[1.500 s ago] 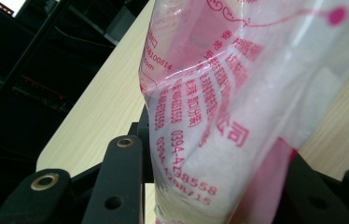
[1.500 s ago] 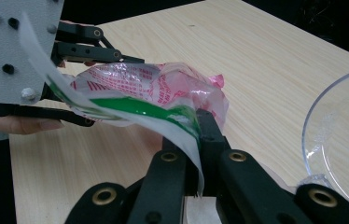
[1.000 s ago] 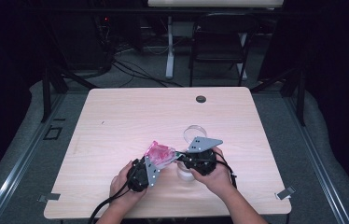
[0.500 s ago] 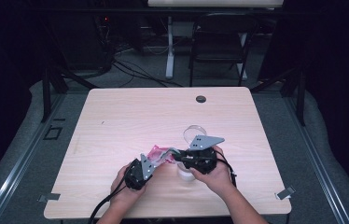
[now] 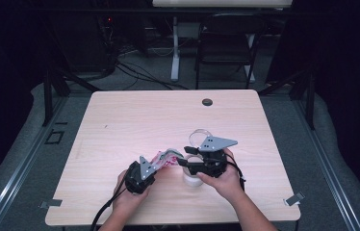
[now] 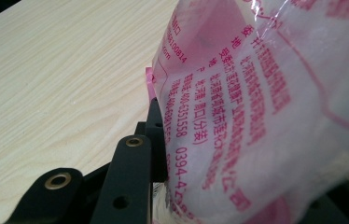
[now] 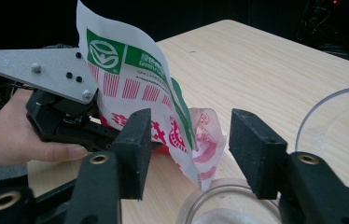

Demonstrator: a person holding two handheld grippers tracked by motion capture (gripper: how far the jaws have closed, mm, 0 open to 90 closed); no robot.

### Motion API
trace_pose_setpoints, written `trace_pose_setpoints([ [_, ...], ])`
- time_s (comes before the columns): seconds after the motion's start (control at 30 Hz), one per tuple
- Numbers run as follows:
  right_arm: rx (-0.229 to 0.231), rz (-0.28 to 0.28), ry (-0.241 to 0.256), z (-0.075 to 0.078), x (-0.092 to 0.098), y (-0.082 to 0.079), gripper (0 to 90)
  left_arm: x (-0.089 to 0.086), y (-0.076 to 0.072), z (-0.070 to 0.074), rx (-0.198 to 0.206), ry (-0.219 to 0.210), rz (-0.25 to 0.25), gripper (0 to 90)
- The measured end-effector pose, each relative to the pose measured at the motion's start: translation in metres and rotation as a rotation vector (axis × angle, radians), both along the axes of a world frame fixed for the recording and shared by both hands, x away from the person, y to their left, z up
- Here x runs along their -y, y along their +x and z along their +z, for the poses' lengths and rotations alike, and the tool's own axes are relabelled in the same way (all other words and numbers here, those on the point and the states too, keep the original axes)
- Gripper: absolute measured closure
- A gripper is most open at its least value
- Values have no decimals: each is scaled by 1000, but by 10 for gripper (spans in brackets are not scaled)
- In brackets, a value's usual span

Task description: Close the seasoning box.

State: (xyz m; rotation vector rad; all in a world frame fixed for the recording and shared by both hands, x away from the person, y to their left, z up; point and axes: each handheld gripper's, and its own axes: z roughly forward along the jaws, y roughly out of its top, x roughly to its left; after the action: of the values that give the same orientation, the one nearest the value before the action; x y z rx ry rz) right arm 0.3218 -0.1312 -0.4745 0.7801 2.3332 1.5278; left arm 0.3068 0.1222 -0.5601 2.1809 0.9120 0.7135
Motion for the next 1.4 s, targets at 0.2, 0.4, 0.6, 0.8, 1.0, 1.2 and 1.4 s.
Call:
trace_pose_setpoints([
  [0.2, 4, -2, 25, 5, 2, -2, 466, -9, 3, 4, -4, -47, 33, 717],
  [0.4, 8, -18, 41, 9, 7, -2, 459, -23, 7, 9, 1, -78, 91, 716],
  [0.6, 0, -49, 53, 8, 9, 1, 446, -43, 10, 15, 17, -99, 165, 713],
  [0.8, 10, -75, 42, 7, 11, 2, 442, -61, 14, 17, 19, -110, 232, 712],
  [1.0, 6, -96, 35, 5, 12, 4, 429, -74, 17, 19, 22, -123, 283, 712],
  [1.2, 19, -132, 21, 6, 14, 4, 394, -85, 19, 18, 24, -125, 331, 711],
  [1.4, 9, -126, 8, 4, 14, 5, 391, -97, 22, 17, 23, -141, 376, 711],
])
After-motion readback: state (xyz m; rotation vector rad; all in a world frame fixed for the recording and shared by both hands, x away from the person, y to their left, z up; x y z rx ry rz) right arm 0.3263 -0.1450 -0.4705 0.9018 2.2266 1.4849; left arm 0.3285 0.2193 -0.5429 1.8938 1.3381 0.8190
